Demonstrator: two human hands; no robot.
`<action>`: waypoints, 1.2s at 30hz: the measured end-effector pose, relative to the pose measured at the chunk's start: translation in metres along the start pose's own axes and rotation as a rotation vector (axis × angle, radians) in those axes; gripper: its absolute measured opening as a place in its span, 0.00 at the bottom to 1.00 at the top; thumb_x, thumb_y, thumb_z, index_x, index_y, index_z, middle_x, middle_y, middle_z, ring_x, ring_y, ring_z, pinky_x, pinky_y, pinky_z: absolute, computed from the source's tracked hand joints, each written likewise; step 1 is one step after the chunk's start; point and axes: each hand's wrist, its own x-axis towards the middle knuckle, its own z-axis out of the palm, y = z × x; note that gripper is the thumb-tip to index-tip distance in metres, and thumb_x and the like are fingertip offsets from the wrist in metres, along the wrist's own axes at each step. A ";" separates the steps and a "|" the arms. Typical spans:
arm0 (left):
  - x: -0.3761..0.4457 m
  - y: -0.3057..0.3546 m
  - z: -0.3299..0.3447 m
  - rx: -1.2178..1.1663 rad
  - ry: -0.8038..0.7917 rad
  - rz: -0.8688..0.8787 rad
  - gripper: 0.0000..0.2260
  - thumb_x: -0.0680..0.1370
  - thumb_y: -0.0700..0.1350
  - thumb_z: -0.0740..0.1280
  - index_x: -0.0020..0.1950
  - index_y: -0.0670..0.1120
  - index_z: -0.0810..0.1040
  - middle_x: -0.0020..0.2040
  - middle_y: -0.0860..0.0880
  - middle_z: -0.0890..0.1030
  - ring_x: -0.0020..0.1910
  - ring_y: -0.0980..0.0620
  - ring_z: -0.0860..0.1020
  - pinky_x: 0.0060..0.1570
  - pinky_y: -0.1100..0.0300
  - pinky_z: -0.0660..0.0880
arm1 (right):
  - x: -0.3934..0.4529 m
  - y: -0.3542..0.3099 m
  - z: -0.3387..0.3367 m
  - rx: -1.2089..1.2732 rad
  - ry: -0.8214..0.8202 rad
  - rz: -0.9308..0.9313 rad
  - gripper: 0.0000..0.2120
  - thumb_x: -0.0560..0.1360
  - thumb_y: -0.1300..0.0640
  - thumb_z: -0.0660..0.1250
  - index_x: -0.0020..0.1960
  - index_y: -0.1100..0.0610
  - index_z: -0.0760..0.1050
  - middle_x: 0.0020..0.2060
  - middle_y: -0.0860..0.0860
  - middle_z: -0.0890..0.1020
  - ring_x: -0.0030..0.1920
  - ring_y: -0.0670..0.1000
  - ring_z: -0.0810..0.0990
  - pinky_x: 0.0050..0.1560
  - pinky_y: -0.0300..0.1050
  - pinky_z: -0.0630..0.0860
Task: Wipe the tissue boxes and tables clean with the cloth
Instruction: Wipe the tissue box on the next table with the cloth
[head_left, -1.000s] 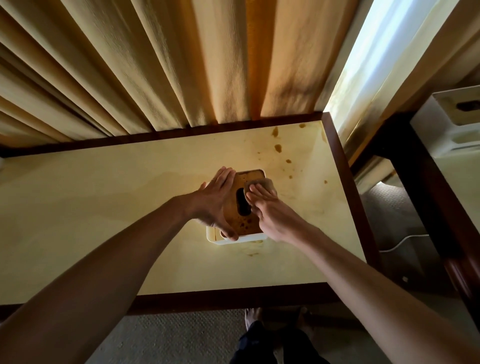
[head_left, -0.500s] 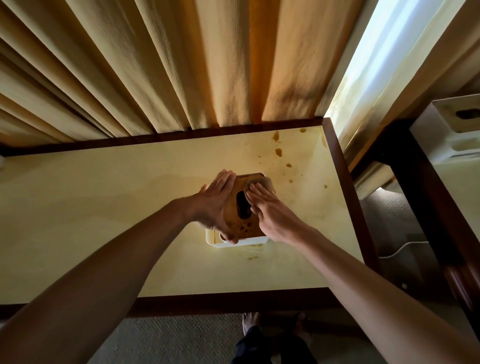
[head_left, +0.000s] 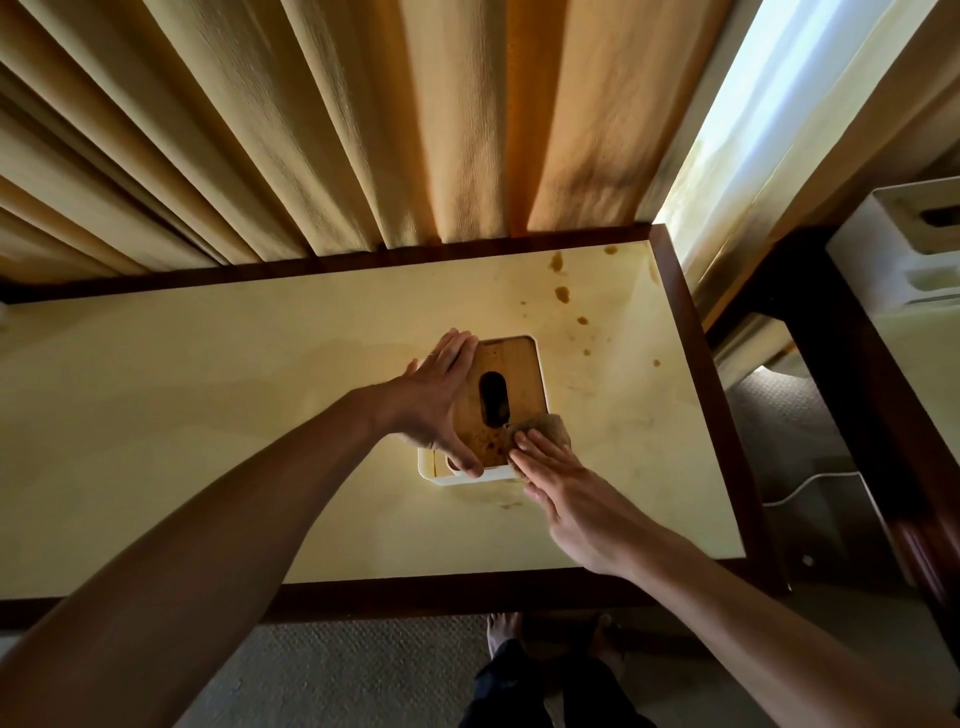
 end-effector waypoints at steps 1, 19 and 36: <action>0.000 0.000 0.000 -0.001 0.001 0.000 0.73 0.52 0.78 0.68 0.75 0.48 0.23 0.75 0.53 0.23 0.72 0.53 0.22 0.77 0.38 0.42 | 0.002 0.001 0.000 0.001 0.000 0.001 0.26 0.83 0.62 0.55 0.79 0.57 0.50 0.79 0.48 0.48 0.77 0.42 0.41 0.78 0.44 0.43; 0.002 -0.004 0.003 -0.007 0.038 0.015 0.73 0.53 0.78 0.70 0.76 0.49 0.25 0.77 0.55 0.26 0.73 0.55 0.25 0.77 0.36 0.45 | 0.073 0.013 -0.029 0.020 0.108 0.059 0.23 0.84 0.61 0.53 0.78 0.58 0.54 0.79 0.51 0.51 0.78 0.48 0.45 0.78 0.46 0.45; -0.013 0.028 0.046 -0.435 0.397 -0.343 0.72 0.54 0.74 0.76 0.77 0.53 0.27 0.80 0.50 0.33 0.78 0.46 0.32 0.73 0.29 0.41 | 0.009 0.002 -0.048 0.694 0.585 0.267 0.13 0.84 0.55 0.55 0.63 0.49 0.75 0.47 0.44 0.81 0.45 0.51 0.79 0.46 0.46 0.76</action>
